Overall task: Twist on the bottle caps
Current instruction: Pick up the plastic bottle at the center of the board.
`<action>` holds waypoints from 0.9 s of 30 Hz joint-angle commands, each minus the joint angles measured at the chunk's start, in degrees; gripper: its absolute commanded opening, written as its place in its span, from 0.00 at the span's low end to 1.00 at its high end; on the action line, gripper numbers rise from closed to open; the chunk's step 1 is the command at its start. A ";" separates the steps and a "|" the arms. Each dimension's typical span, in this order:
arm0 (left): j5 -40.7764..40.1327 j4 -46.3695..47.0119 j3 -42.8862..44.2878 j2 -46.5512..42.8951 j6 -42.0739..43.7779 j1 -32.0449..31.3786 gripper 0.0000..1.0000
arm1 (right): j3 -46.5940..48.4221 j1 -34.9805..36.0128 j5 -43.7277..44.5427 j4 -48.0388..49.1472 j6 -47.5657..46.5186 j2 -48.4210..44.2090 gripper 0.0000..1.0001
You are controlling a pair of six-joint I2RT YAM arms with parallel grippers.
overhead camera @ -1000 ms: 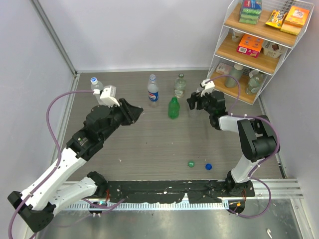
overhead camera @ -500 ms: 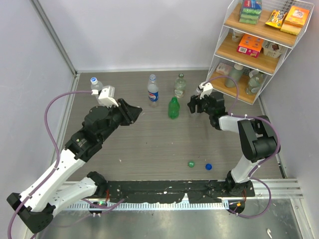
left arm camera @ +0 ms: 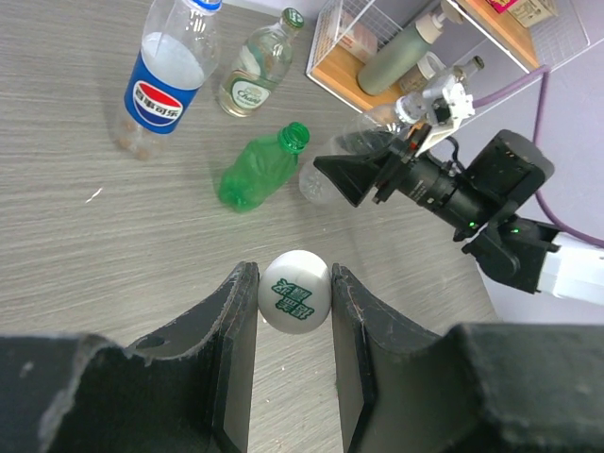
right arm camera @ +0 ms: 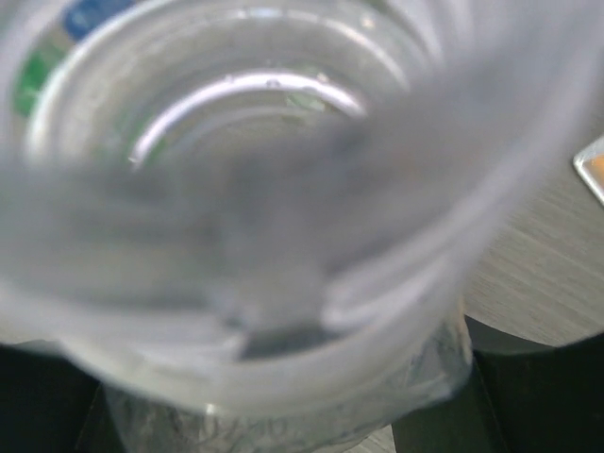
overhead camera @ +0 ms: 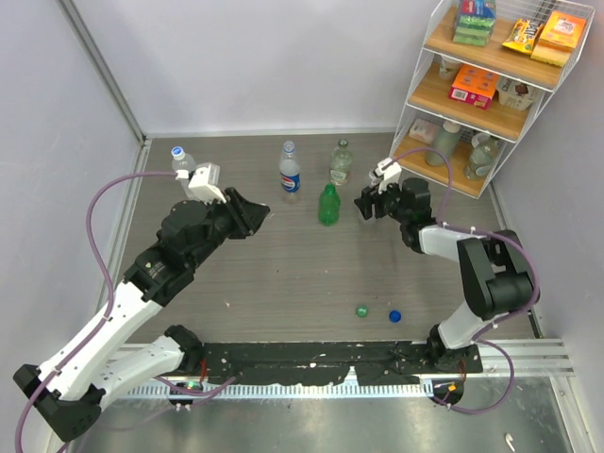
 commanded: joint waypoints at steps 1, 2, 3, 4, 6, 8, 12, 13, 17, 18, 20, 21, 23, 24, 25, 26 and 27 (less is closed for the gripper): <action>4.43 2.98 2.43 -0.04 0.88 -0.28 0.20 | 1.78 -0.30 -9.11 -3.91 -3.48 -11.44 0.46; 6.02 3.69 2.52 0.31 0.80 -0.19 0.20 | 2.40 -0.21 -11.66 -10.29 -3.83 -12.68 0.44; 7.51 4.04 2.69 0.66 0.62 -0.19 0.20 | 3.62 -0.12 -16.91 -12.96 -4.19 -15.48 0.42; 8.05 4.39 3.13 1.18 0.45 -0.19 0.19 | 3.89 -0.03 -19.05 -17.95 -4.45 -16.73 0.38; 11.47 4.05 4.27 2.68 0.36 -0.19 0.16 | 3.29 1.37 -21.01 -23.06 -4.98 -21.47 0.37; 12.88 2.38 6.29 4.96 0.53 -0.19 0.12 | 2.23 4.79 -19.25 -29.29 -7.61 -26.39 0.37; 14.29 -3.49 12.17 9.61 1.67 -0.19 0.09 | 3.72 16.20 -11.54 -42.85 -12.09 -31.15 0.37; 14.99 -4.82 13.23 10.76 1.85 -0.19 0.09 | 4.85 17.79 -9.77 -45.66 -12.27 -31.07 0.37; 21.05 -7.37 15.44 12.96 3.43 -0.19 0.09 | 6.79 22.46 -3.79 -49.46 -13.59 -29.57 0.35; 21.93 -7.99 15.70 13.23 3.43 -0.28 0.09 | 7.15 23.34 -2.91 -49.55 -13.85 -29.14 0.35; 23.34 -9.22 16.14 14.02 3.52 -0.28 0.09 | 8.20 24.22 -2.55 -50.34 -14.82 -28.78 0.35; 24.22 -9.57 16.14 14.28 3.43 -0.28 0.09 | 8.81 24.40 -2.63 -50.86 -15.17 -28.61 0.35; 25.89 -10.19 16.05 14.63 3.52 -0.37 0.09 | 9.61 24.93 -2.55 -51.22 -15.88 -28.08 0.35; 26.50 -10.45 16.05 14.81 3.52 -0.37 0.09 | 10.05 25.19 -2.46 -51.22 -16.14 -27.56 0.35; 26.68 -10.98 16.23 14.90 3.43 -0.37 0.09 | 10.22 25.37 -2.46 -51.31 -16.23 -27.38 0.35; 26.77 -11.51 16.40 15.16 3.52 -0.37 0.09 | 10.66 25.63 -2.46 -51.31 -16.40 -26.85 0.35; 26.69 -11.68 16.41 15.16 3.43 -0.45 0.09 | 10.84 25.81 -2.55 -51.57 -16.67 -26.76 0.34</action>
